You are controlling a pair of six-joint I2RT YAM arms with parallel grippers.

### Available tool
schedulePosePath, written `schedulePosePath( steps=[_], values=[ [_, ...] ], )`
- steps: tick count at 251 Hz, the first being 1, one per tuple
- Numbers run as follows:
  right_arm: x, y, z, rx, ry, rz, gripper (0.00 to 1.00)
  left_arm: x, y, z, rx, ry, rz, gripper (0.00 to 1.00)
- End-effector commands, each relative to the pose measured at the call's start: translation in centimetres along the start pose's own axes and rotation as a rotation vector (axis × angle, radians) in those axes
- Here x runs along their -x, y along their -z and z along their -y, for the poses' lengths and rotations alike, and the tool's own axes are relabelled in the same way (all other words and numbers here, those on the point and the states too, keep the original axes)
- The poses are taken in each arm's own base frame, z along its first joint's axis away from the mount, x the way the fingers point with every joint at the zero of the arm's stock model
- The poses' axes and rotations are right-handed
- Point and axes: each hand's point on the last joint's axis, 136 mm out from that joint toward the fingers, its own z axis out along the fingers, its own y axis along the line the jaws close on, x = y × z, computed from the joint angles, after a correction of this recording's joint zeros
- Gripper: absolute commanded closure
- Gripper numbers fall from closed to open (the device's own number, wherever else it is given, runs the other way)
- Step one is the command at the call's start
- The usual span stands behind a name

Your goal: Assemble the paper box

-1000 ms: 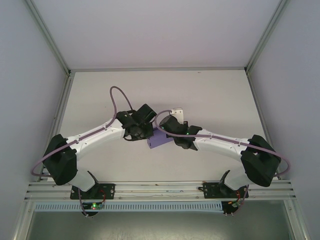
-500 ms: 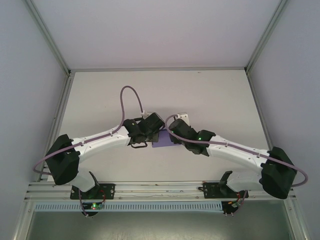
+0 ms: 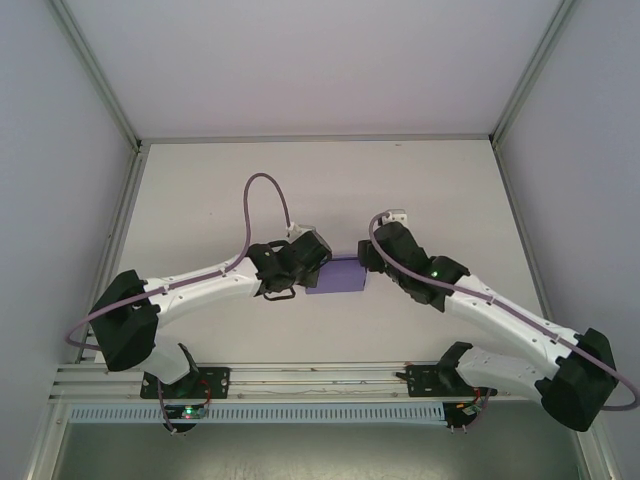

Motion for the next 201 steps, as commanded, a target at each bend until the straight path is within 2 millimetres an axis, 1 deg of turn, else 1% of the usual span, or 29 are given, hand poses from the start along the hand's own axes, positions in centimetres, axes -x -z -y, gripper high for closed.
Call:
schedulePosePath(
  steps=[1,11,29,57,93,102,118,130,149,174,188,201],
  values=[
    [1.0,-0.9,-0.5,0.028,0.0,-0.016,0.45,-7.2,-2.5,-2.8,0.106,-0.11,-0.243,1.0],
    [0.8,-1.4,-0.3,0.024,-0.009,-0.035,0.47,-7.2,-2.6,-2.9,0.109,-0.112,-0.243,1.0],
    [-0.1,-2.2,-0.1,0.028,-0.024,-0.079,0.48,-7.2,-2.6,-3.0,0.117,-0.116,-0.241,1.0],
    [-2.5,-3.5,0.4,0.025,-0.033,-0.153,0.51,-7.5,-2.8,-2.9,0.107,-0.113,-0.241,1.0],
    [-5.2,-4.0,0.7,0.026,-0.05,-0.239,0.54,-7.4,-2.7,-2.2,0.075,-0.126,-0.236,1.0],
    [-5.8,-4.0,0.8,0.027,-0.058,-0.249,0.57,-7.4,-2.5,-2.0,0.063,-0.132,-0.234,1.0],
    [-6.5,-4.0,1.0,0.029,-0.075,-0.261,0.58,-7.1,-2.1,-1.6,0.044,-0.137,-0.223,0.89],
    [-7.0,-3.9,1.1,0.03,-0.088,-0.268,0.58,-6.9,-1.7,-1.3,0.027,-0.141,-0.217,0.84],
    [-7.5,-3.9,1.1,0.029,-0.093,-0.273,0.58,-6.5,-0.8,-0.7,-0.009,-0.142,-0.205,0.73],
    [-8.1,-4.0,1.2,0.025,-0.099,-0.283,0.59,-5.8,0.7,0.2,-0.062,-0.139,-0.197,0.64],
    [-8.5,-4.2,1.2,0.023,-0.102,-0.292,0.59,-5.5,1.3,0.7,-0.085,-0.14,-0.199,0.61],
    [-8.8,-4.3,1.2,0.019,-0.102,-0.3,0.61,-5.3,1.8,0.9,-0.095,-0.142,-0.2,0.56]
  ],
)
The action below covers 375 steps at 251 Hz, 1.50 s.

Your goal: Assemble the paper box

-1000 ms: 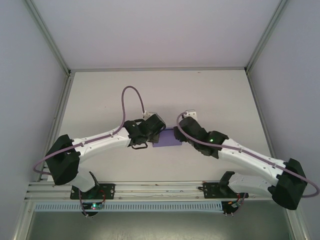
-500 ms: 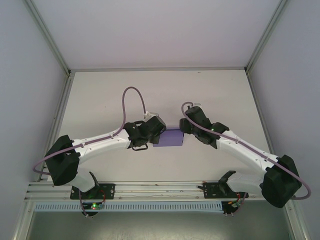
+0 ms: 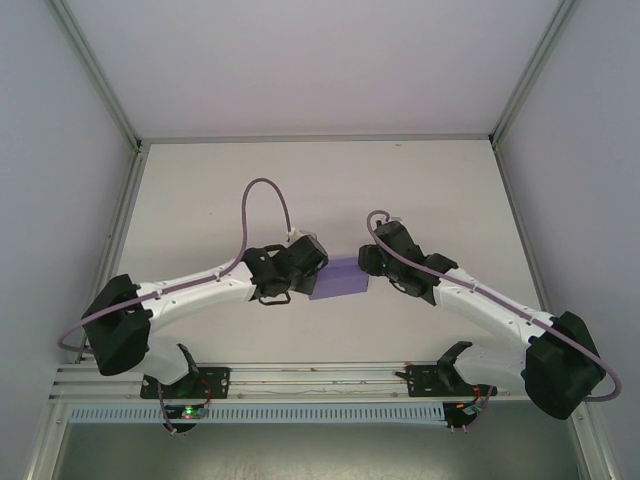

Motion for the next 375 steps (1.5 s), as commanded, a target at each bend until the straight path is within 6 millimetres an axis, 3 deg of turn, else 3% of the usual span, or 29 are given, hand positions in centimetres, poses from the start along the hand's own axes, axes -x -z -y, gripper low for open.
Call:
schedulePosePath(
  steps=[1,32,62,79,94,208,257,320,375],
  values=[
    [-4.6,-1.2,1.5,-0.053,0.007,-0.148,0.61,-3.8,0.6,1.0,-0.051,-0.064,-0.167,0.56],
    [-4.9,-1.4,1.6,-0.063,0.002,-0.146,0.61,-3.7,1.3,1.0,-0.048,-0.082,-0.179,0.45],
    [-5.4,-1.6,1.6,-0.059,-0.007,-0.154,0.62,-3.4,1.6,1.4,-0.065,-0.088,-0.176,0.24],
    [-5.8,-1.6,1.6,-0.059,-0.011,-0.158,0.62,-3.1,1.9,1.8,-0.083,-0.086,-0.168,0.07],
    [-6.1,-1.7,1.7,-0.059,-0.013,-0.162,0.62,-2.9,2.2,2.2,-0.107,-0.079,-0.162,0.0],
    [-7.8,-1.3,2.7,-0.054,-0.056,-0.143,0.67,-0.9,3.8,3.4,-0.171,-0.052,-0.09,0.0],
    [-8.8,-1.5,3.3,-0.046,-0.077,-0.139,0.67,-0.4,3.9,1.5,-0.123,0.095,-0.047,0.0],
    [-10.0,-1.6,3.5,-0.032,-0.092,-0.14,0.68,-1.5,1.9,-0.1,-0.232,0.312,-0.052,0.0],
    [-10.1,-1.6,3.8,-0.046,-0.092,-0.141,0.68,-4.1,-0.1,-0.3,-0.247,0.309,-0.115,0.19]
  ],
)
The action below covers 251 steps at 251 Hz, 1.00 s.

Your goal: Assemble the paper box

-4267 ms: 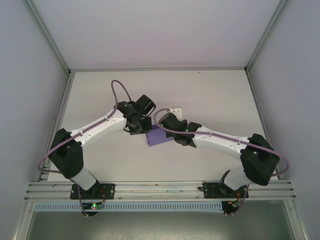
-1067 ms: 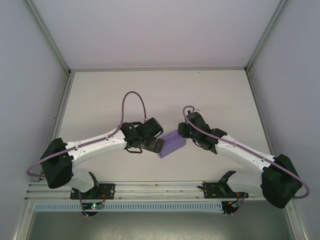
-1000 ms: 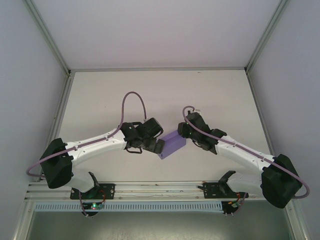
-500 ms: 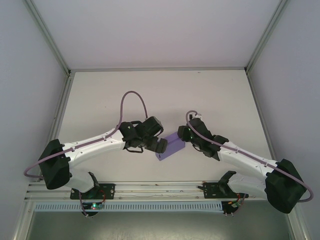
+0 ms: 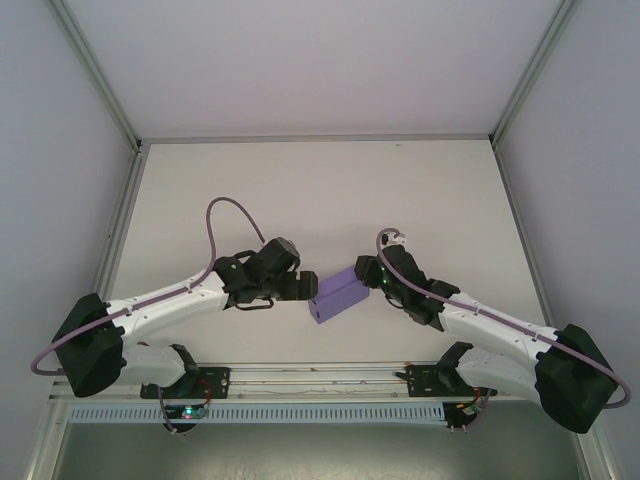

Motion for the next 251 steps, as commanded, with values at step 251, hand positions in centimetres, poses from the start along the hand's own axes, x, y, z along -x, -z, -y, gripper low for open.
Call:
schedulePosePath(
  steps=[251],
  values=[
    [-9.7,0.5,9.5,-0.27,0.012,-0.286,0.76,-2.9,0.9,5.2,-0.404,-0.256,-0.033,0.16]
  ],
)
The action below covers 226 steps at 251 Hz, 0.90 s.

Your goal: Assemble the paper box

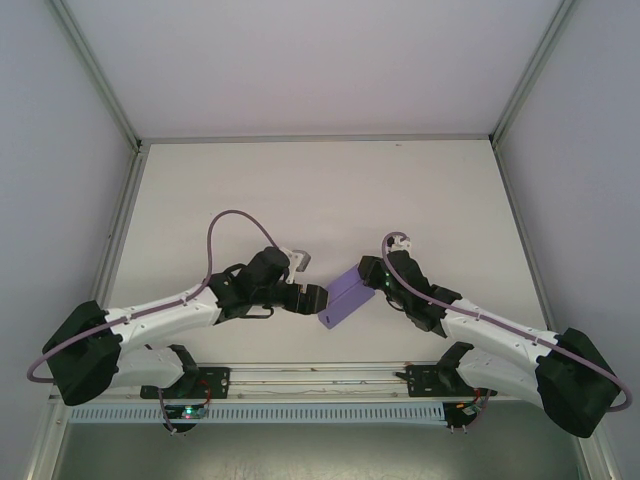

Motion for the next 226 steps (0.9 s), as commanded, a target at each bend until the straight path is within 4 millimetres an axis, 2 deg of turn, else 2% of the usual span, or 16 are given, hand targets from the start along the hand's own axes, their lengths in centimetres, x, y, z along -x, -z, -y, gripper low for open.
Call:
schedulePosePath(
  steps=[1,30,67,112,117,120,135,148,183,226],
  values=[
    [-9.2,1.4,9.5,-0.305,0.078,-0.339,0.76,-0.4,0.5,1.2,-0.038,-0.028,-0.024,0.16],
    [-9.1,1.4,9.3,-0.295,0.075,-0.334,0.77,-0.9,0.2,-0.4,0.022,-0.004,-0.022,0.21],
    [-9.2,1.4,9.4,-0.294,0.073,-0.336,0.76,-1.6,-0.5,-1.6,0.062,0.033,-0.059,0.32],
    [-8.9,1.4,9.2,-0.29,0.058,-0.323,0.77,-3.8,-1.7,-1.7,0.008,0.049,-0.138,0.43],
    [-8.9,1.4,9.3,-0.29,0.056,-0.323,0.77,-4.2,-1.8,-1.9,0.011,0.048,-0.148,0.45],
    [-9.5,1.6,10.1,-0.307,0.059,-0.336,0.77,-4.4,-1.9,-2.1,0.015,0.05,-0.153,0.48],
    [-9.7,1.7,10.3,-0.311,0.057,-0.34,0.77,-5.7,-2.0,-3.3,0.052,0.06,-0.19,0.62],
    [-9.9,1.7,10.5,-0.311,0.055,-0.342,0.77,-6.6,-2.1,-4.0,0.076,0.058,-0.222,0.7],
    [-10.2,1.9,10.9,-0.318,0.04,-0.346,0.79,-8.2,-2.3,-5.4,0.141,0.034,-0.262,0.71],
    [-10.1,1.9,10.5,-0.292,0.038,-0.337,0.79,-8.9,-2.6,-6.4,0.221,-0.027,-0.286,0.77]
  ],
)
